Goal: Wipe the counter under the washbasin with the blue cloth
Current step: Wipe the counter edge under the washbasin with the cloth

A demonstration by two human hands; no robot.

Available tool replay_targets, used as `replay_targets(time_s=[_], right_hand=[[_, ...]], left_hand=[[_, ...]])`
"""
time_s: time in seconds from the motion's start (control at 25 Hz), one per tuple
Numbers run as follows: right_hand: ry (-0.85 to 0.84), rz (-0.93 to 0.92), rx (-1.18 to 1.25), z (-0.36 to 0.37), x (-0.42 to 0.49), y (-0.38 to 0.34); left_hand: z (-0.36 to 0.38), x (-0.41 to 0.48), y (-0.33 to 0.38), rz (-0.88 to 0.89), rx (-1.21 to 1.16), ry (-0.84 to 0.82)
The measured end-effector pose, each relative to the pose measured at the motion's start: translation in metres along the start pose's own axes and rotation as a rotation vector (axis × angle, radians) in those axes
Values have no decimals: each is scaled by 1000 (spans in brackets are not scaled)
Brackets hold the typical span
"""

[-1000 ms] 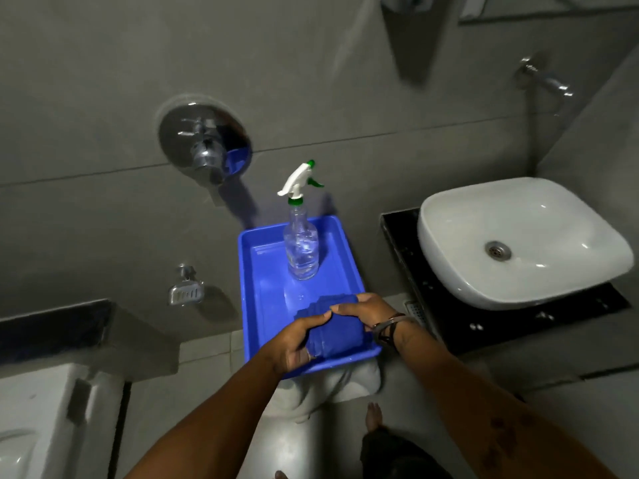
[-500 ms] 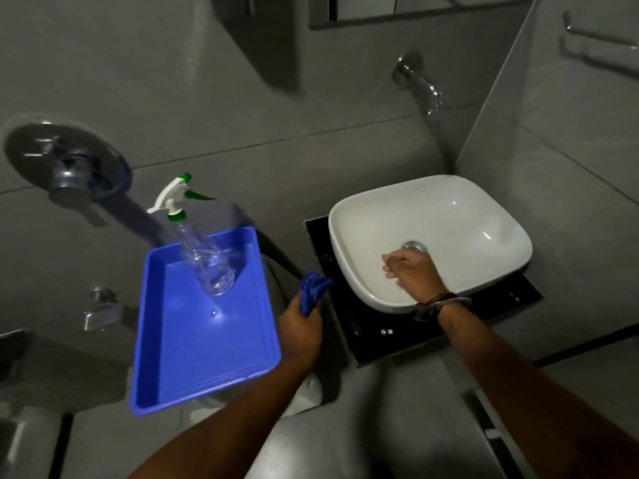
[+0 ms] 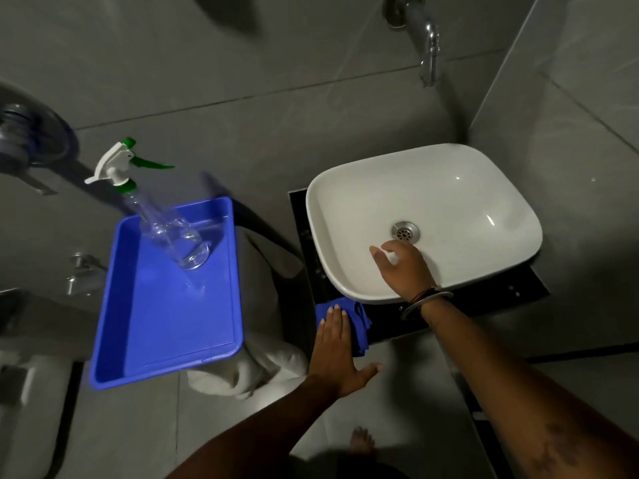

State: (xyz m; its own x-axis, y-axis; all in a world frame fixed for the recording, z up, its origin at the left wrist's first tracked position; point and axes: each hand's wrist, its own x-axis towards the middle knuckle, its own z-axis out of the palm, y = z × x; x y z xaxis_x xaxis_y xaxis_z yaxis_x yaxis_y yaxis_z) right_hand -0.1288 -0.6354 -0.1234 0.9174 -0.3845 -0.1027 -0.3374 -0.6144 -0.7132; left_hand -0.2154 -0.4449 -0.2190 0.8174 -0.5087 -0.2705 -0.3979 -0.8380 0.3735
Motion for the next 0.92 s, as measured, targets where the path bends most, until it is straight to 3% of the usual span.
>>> replay_targets(time_s=[0.16, 0.36, 0.52, 0.76, 0.92], right_hand=[[-24, -163, -420, 16, -2, 4], [-48, -130, -432, 16, -3, 4], [-23, -93, -455, 18, -4, 1], [-6, -99, -465, 17, -2, 2], [48, -121, -454, 19, 1, 5]], left_hand=[[6, 0, 9, -52, -18, -25], [1, 0, -8, -50, 28, -90], [-46, 55, -47, -42, 28, -154], [-112, 133, -123, 247, 261, -307], [-159, 212, -150, 226, 241, -284]])
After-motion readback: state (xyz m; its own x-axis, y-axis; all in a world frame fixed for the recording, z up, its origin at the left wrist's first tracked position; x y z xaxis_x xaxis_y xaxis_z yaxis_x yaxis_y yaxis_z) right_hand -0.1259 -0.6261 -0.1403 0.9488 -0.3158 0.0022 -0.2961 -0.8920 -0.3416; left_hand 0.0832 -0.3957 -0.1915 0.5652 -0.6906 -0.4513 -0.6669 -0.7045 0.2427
